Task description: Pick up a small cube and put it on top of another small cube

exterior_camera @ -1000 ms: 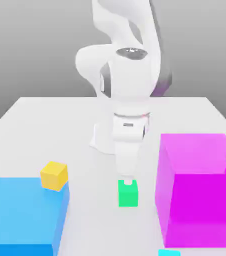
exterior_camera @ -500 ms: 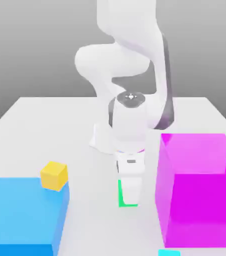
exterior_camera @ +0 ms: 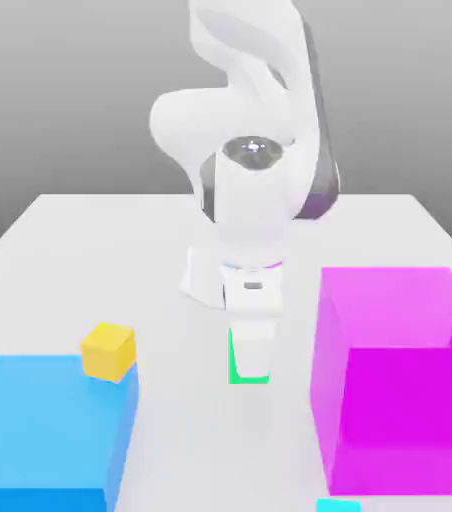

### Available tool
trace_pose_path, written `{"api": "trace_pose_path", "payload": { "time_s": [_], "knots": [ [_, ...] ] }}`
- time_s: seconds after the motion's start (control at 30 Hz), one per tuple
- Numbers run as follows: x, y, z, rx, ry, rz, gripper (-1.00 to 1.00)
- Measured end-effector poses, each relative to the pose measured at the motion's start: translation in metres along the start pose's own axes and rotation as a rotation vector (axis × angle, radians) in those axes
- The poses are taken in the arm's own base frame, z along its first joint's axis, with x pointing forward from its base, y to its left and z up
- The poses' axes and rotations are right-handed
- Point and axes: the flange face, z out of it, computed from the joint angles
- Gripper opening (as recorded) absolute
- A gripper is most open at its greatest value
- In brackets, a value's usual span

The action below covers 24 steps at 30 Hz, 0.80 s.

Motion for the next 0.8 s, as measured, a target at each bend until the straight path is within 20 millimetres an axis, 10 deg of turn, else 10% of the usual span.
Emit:
{"api": "trace_pose_path", "payload": {
  "time_s": [0.43,0.57,0.67,0.7,0.8],
  "knots": [
    [0.115,0.089,-0.030,-0.003,-0.011,-0.505,-1.00],
    [0.174,0.083,-0.046,-0.023,0.002,-0.736,-1.00],
    [0.188,0.080,-0.013,-0.027,0.006,-0.786,-1.00],
    [0.189,0.080,0.001,-0.027,0.006,-0.789,1.00],
    [0.189,0.080,0.001,-0.027,0.006,-0.789,1.00]
  ]
}}
